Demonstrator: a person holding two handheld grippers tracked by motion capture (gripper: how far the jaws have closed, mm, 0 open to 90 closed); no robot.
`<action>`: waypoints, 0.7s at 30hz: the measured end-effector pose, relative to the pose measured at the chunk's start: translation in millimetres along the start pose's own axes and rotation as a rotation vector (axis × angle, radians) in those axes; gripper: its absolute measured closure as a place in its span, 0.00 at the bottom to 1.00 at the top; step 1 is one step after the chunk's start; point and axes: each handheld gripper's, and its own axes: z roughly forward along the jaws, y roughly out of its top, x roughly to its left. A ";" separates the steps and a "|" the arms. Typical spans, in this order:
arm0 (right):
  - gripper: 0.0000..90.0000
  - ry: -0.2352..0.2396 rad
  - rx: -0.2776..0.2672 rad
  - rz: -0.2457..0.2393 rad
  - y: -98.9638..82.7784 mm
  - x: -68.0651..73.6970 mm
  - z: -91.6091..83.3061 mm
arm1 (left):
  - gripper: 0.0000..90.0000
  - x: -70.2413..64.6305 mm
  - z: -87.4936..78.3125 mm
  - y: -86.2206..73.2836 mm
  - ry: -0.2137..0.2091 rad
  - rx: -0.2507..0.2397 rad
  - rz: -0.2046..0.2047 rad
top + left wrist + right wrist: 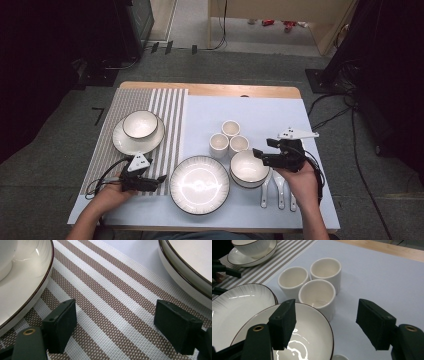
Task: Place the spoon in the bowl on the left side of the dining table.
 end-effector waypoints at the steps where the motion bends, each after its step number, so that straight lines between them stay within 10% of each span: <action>1: 0.35 -0.002 0.003 0.007 -0.5 0.0 -0.8 | 0.21 -0.1 0.0 0.0 0.000 0.000 0.000; 21: 0.36 -0.058 -0.006 0.032 -14.3 -10.8 -12.2 | 0.21 -0.2 0.1 0.1 0.001 0.001 0.000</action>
